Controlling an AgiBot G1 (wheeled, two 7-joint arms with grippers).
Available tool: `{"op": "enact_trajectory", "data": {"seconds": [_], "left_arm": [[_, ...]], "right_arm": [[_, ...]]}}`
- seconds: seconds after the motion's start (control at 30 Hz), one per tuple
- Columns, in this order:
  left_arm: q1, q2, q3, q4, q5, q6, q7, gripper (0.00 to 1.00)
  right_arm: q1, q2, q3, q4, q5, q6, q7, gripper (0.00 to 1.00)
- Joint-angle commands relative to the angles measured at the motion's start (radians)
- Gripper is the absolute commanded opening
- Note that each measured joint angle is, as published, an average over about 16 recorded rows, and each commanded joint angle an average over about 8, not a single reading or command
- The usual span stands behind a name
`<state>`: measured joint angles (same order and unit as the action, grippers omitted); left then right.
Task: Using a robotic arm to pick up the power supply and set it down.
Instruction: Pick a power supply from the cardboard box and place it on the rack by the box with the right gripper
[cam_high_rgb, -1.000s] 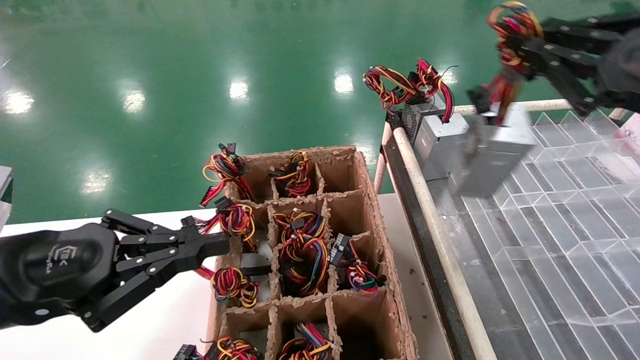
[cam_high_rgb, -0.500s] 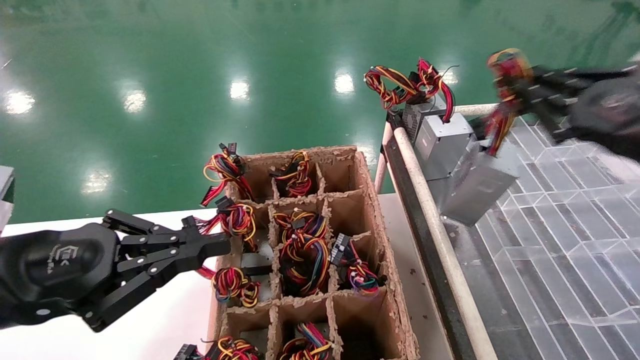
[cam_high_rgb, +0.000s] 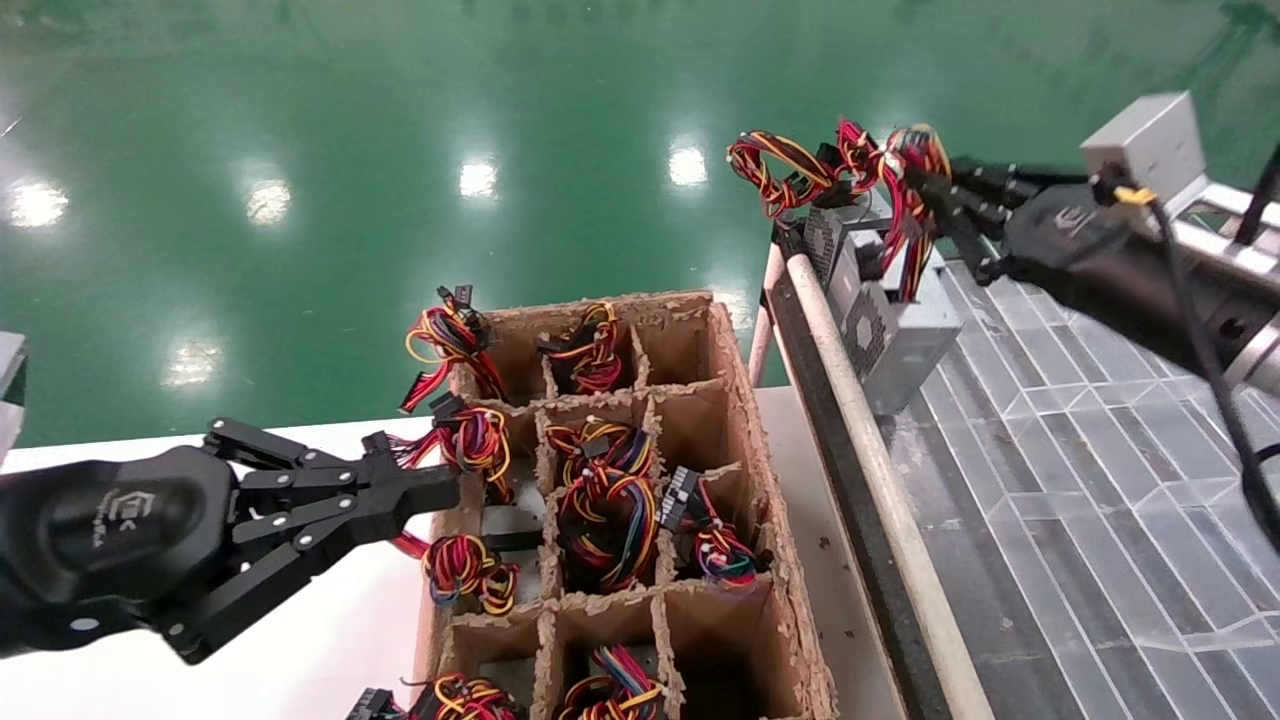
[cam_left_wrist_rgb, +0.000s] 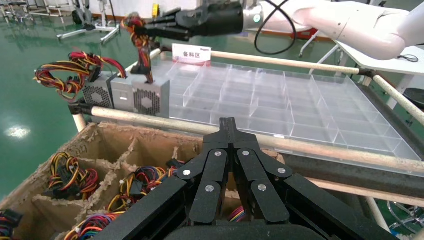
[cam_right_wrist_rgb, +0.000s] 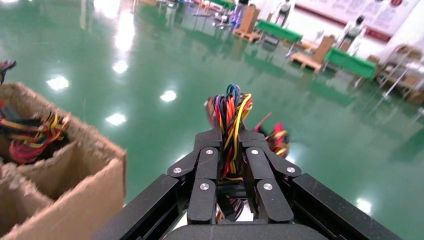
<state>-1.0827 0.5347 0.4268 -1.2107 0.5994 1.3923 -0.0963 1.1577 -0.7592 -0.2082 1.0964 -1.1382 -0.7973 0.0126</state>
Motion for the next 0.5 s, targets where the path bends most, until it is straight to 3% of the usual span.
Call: {"op": "enact_trajectory", "data": {"seconds": [0.03, 0.13, 0.4, 0.5], "left_arm": [[0.0, 0.0, 0.0, 0.0, 0.0, 0.0, 0.0, 0.0], [0.0, 0.0, 0.0, 0.0, 0.0, 0.0, 0.0, 0.0], [0.0, 0.0, 0.0, 0.0, 0.0, 0.0, 0.0, 0.0], [0.0, 0.0, 0.0, 0.0, 0.0, 0.0, 0.0, 0.0]], "right_arm": [[0.0, -0.019, -0.002, -0.036, 0.003, -0.002, -0.016, 0.0], [0.007, -0.031, -0.008, -0.073, 0.002, -0.015, -0.032, 0.02], [0.019, -0.043, 0.008, -0.124, 0.03, -0.045, -0.069, 0.97], [0.021, -0.048, 0.013, -0.137, 0.038, -0.052, -0.083, 1.0]]}}
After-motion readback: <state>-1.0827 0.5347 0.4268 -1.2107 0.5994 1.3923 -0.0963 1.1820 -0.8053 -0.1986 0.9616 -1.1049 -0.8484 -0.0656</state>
